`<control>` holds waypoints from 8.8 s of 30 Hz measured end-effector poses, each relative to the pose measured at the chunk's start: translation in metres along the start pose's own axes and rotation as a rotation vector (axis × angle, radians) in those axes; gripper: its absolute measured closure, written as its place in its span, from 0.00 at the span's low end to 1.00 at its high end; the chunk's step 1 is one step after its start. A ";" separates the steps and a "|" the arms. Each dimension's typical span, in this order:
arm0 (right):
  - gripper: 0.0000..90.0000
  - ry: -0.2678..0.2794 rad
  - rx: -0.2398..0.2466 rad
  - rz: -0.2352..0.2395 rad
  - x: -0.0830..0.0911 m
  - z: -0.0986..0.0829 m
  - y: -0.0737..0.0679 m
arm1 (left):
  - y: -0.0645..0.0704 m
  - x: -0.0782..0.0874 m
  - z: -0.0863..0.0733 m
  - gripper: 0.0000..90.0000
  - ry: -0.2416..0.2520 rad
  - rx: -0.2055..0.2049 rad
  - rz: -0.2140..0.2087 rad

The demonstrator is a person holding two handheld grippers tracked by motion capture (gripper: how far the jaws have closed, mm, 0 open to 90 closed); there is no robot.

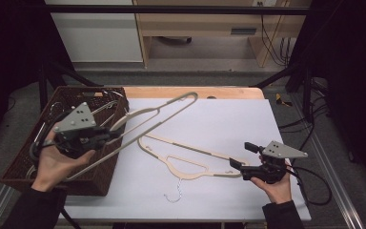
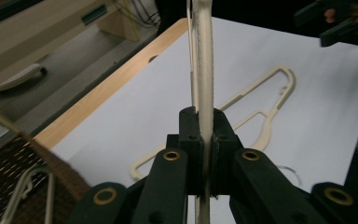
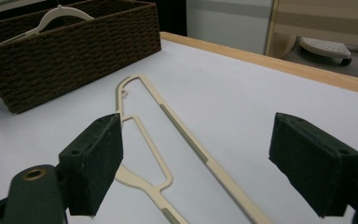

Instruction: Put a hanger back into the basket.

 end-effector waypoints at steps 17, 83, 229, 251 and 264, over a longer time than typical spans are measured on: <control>0.16 -0.015 -0.008 -0.017 -0.003 -0.004 0.003 | -0.095 0.008 -0.065 0.96 -0.091 0.034 0.120; 0.14 -0.069 0.000 0.006 -0.013 -0.010 0.000 | -0.153 -0.011 -0.192 0.62 -0.239 0.466 0.483; 0.88 -0.449 0.029 0.271 -0.063 -0.064 -0.028 | 0.107 -0.104 -0.121 0.06 0.047 0.204 -0.122; 0.88 -0.343 -0.065 0.280 -0.062 -0.048 -0.031 | 0.137 -0.120 -0.153 0.06 -0.075 0.234 -0.127; 0.88 -0.308 -0.076 0.292 -0.060 -0.045 -0.032 | 0.139 -0.149 -0.127 0.40 0.093 0.353 -0.124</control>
Point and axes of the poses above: each handheld gripper's, and its own axes: x roughly backward along the jaws, z roughly out of its top, y roughly to its right, the point moved 5 cm from there along -x, roughly forward along the jaws, and after that the axes turned 13 degrees about z, right-handed, at the moved point
